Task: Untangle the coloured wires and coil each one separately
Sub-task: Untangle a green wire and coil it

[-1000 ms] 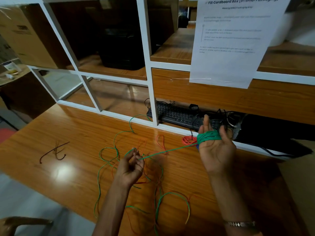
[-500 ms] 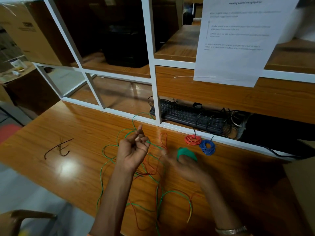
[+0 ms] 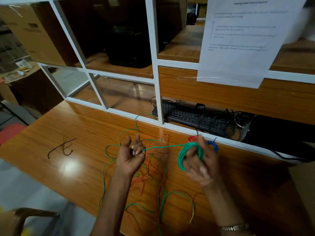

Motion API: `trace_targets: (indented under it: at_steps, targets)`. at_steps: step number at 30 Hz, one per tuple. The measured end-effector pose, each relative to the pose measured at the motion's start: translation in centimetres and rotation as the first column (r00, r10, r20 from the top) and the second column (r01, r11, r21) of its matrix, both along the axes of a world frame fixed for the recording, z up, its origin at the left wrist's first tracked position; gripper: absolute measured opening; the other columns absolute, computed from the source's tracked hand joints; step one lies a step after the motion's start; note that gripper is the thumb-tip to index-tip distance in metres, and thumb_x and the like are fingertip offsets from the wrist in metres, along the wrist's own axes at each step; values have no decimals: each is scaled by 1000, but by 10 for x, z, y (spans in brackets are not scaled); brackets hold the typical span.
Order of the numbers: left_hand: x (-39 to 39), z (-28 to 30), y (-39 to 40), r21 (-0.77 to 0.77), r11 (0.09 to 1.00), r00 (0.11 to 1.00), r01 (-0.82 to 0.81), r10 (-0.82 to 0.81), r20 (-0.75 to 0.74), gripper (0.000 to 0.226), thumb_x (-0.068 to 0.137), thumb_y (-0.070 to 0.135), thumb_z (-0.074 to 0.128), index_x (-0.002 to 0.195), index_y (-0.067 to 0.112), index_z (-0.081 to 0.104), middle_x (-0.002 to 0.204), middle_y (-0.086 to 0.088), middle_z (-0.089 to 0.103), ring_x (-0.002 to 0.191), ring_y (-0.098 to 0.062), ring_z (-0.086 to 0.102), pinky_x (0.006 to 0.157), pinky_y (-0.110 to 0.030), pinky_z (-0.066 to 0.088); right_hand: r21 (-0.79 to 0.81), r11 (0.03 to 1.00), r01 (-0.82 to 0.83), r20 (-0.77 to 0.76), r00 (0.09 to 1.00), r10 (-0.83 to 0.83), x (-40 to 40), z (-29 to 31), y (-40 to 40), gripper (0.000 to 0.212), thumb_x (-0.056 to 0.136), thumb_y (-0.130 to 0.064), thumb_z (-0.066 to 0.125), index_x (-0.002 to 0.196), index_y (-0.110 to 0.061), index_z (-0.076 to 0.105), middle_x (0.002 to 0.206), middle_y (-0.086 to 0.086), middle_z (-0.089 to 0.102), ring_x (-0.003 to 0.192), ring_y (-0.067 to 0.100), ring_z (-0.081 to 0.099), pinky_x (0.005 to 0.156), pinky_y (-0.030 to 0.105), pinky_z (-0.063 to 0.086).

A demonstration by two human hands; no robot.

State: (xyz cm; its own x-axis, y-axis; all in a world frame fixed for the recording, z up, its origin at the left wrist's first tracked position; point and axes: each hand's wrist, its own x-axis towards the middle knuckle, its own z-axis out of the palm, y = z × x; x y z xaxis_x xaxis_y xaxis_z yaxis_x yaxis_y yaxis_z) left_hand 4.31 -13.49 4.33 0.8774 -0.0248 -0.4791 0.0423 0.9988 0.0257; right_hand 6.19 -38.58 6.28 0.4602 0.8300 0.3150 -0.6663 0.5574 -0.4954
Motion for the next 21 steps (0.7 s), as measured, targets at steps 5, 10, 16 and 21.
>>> trace_targets:
  at_steps: [5,10,16,21]
  targets:
    - [-8,-2,-15,175,984,1000,17,-15,-14,29,113,14,33,115,5,61,54,4,33,36,-11,29,38,-24,28,-167,772,614,-269,725,-634,16,11,-8,52,107,-32,43,138,8,55,109,12,74,89,14,73,88,26,56]
    - [-14,10,-31,312,950,999,30,-39,21,28,96,8,46,119,9,62,55,5,32,37,-9,26,42,-24,21,-559,472,682,223,672,-707,20,-3,-2,50,98,-11,58,146,-12,45,143,12,61,138,21,53,124,41,28]
    - [-12,35,-40,391,921,992,10,-59,114,32,110,18,37,128,9,61,58,6,30,43,-8,26,47,-23,23,-776,124,618,629,774,72,1,-18,12,94,81,-51,81,155,-17,34,154,-4,44,142,13,41,119,38,37]
    - [-8,47,-38,498,867,981,11,-105,162,38,112,25,36,133,8,63,60,6,32,48,-8,27,57,-23,27,-842,274,465,536,782,319,-14,-16,33,62,94,-58,63,102,4,67,87,14,77,79,30,75,88,43,60]
